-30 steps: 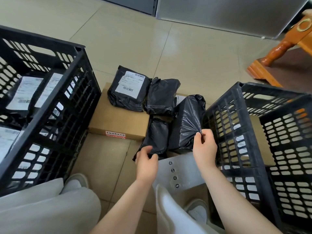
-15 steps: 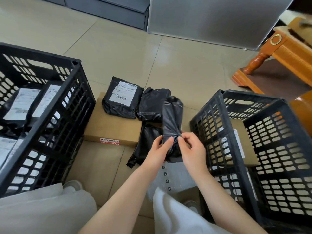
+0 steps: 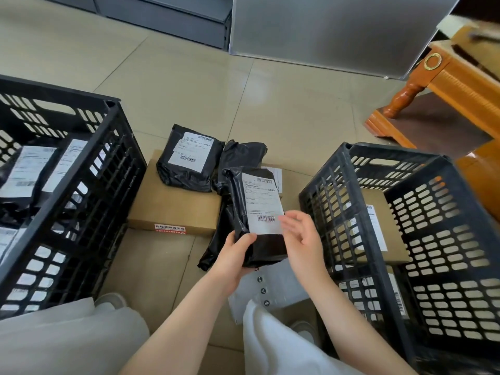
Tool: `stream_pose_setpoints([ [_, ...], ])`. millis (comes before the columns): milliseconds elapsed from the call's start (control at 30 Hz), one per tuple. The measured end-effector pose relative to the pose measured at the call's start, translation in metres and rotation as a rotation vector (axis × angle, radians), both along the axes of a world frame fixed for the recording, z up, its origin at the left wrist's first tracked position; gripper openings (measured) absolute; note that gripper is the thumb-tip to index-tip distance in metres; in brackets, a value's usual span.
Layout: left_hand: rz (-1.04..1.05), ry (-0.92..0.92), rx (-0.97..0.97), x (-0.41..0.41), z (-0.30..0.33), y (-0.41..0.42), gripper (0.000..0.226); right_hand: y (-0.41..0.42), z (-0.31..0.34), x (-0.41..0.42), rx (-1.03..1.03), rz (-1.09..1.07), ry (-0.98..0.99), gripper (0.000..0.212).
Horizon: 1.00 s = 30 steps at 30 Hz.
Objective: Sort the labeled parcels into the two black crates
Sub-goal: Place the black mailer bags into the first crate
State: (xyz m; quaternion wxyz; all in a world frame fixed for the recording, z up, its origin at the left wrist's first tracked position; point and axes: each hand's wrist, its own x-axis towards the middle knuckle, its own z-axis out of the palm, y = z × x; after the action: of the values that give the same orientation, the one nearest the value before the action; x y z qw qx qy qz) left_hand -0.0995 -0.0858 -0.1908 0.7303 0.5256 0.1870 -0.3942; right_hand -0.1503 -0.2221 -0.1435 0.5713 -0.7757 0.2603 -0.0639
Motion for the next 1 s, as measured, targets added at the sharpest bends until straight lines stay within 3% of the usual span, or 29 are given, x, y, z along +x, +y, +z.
stream_pose_setpoints([
  [133, 0.039, 0.072, -0.138, -0.001, 0.0, 0.005, 0.036, -0.014, -0.007, -0.005, -0.041, -0.15, 0.092, 0.046],
  [267, 0.06, 0.085, -0.233, 0.001, 0.012, 0.008, 0.034, -0.017, -0.004, -0.008, 0.443, -0.206, 0.18, 0.045],
  [333, 0.039, 0.074, -0.26, 0.007, 0.02, 0.009, 0.036, -0.019, -0.003, -0.006, 0.592, -0.182, 0.17, 0.043],
  [400, 0.025, 0.071, -0.282, 0.015, 0.034, 0.012, 0.036, -0.021, 0.002, -0.002, 0.657, -0.158, 0.132, 0.063],
  [467, -0.008, 0.079, -0.296, 0.025, 0.048, 0.013, 0.033, -0.023, 0.012, 0.004, 0.629, -0.141, 0.085, 0.065],
  [567, -0.099, 0.028, -0.203, 0.048, 0.074, 0.014, 0.026, -0.024, 0.028, 0.018, 0.588, -0.132, 0.049, 0.034],
  [800, -0.223, -0.02, 0.094, 0.111, 0.128, 0.047, 0.028, 0.005, 0.065, 0.069, 0.479, 0.04, 0.111, 0.042],
  [1000, -0.377, -0.185, 0.139, 0.165, 0.17, 0.131, 0.034, 0.047, 0.094, 0.117, 0.314, 0.335, 0.166, 0.044],
])
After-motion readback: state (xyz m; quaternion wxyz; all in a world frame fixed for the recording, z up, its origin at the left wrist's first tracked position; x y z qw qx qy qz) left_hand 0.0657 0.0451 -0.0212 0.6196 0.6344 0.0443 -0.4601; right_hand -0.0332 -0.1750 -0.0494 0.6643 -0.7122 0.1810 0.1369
